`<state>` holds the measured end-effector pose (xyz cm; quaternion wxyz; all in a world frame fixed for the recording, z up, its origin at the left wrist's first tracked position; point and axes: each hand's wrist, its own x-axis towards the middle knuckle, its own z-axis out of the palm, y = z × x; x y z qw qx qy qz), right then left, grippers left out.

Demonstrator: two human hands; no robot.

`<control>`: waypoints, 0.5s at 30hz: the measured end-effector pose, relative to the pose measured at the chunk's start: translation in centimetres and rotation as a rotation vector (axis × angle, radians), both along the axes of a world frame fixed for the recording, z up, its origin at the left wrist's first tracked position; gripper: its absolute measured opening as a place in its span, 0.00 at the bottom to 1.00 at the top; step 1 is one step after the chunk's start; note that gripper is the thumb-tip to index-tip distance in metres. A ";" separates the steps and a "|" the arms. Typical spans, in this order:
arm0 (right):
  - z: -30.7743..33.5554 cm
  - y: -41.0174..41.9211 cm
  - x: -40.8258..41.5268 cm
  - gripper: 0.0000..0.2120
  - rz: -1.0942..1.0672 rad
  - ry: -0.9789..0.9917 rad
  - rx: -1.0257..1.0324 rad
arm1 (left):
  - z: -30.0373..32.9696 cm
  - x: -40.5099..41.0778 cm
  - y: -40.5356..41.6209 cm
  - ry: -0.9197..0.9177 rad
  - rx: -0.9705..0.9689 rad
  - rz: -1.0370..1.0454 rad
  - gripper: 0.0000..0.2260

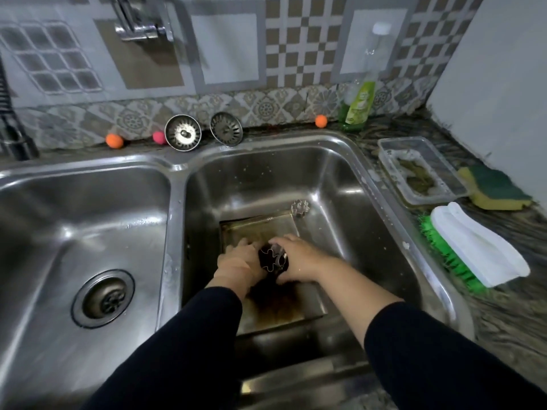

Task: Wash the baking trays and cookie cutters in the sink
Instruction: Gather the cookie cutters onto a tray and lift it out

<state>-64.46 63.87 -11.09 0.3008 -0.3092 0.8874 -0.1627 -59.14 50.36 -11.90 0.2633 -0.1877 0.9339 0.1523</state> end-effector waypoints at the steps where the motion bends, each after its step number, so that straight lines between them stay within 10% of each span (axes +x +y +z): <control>1: 0.8 -0.2 -0.8 0.42 0.004 -0.082 0.023 | -0.1 0.0 -0.1 -0.004 0.013 0.005 0.33; 8: 0.9 -1.5 -9.6 0.22 -0.273 -0.029 -0.009 | -1.2 0.4 -0.5 0.017 0.054 0.015 0.34; 15: -5.7 -2.0 -12.9 0.33 -0.227 0.221 0.022 | -1.5 0.1 -0.6 0.013 0.041 0.002 0.34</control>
